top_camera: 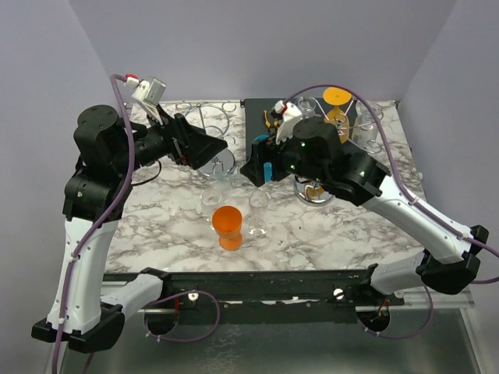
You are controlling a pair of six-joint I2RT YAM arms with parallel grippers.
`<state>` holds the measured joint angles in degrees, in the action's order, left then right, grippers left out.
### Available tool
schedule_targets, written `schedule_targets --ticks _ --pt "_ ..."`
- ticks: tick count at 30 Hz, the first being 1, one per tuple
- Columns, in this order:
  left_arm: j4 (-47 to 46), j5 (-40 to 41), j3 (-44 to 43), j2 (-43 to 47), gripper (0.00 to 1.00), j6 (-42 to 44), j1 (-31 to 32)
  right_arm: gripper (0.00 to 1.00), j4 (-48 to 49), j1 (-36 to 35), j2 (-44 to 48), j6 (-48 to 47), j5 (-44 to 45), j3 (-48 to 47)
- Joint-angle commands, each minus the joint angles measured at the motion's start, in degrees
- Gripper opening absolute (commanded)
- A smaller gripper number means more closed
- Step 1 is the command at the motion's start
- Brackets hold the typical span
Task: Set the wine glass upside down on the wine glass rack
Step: Pick up the wine glass at the center of the board.
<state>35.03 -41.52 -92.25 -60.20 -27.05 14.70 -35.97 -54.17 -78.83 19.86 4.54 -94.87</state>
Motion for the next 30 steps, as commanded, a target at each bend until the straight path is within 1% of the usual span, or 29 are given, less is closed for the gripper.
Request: schedule_targets --ticks 1,3,5,8,12,17,19,21,24,27,30 --pt "6.0 14.7 2.0 2.8 0.99 12.9 -0.3 0.86 -2.9 -4.6 0.9 1.8 9.9 4.4" --pt "8.5 20.6 2.6 2.7 0.99 16.7 -0.3 0.83 -4.1 -6.5 -0.7 2.8 12.0 6.0" --pt "11.0 24.8 2.9 2.2 0.99 19.5 -0.3 0.80 -4.8 -8.2 -2.5 3.2 13.7 7.0" --pt "13.4 29.1 3.3 1.1 0.99 22.0 -0.3 0.76 -6.2 -9.4 -3.9 3.4 16.0 6.7" --pt "13.7 32.9 5.5 1.2 0.99 23.4 -0.3 0.70 -8.8 -9.4 -2.9 4.7 17.7 5.6" --pt "13.7 33.7 7.8 0.1 0.98 25.1 -0.3 0.60 -14.8 -9.4 -2.8 8.1 19.0 3.1" --pt "13.7 33.5 8.1 -0.6 0.96 26.1 -0.3 0.56 -17.8 -9.4 -3.7 9.6 19.6 2.4" --pt "13.8 33.2 8.9 -0.8 0.93 28.0 -0.3 0.54 -20.0 -9.4 -4.5 10.4 19.2 2.2" --pt "13.8 32.3 11.6 -0.3 0.89 31.0 -0.3 0.53 -20.4 -9.4 -4.8 11.1 19.6 3.0" --pt "13.8 30.8 14.7 0.3 0.84 31.1 -0.3 0.52 -19.4 -9.4 -5.2 11.4 22.0 4.0" --pt "13.7 28.4 16.3 0.7 0.80 31.0 -0.3 0.51 -17.7 -9.4 -5.6 12.0 22.2 6.3"
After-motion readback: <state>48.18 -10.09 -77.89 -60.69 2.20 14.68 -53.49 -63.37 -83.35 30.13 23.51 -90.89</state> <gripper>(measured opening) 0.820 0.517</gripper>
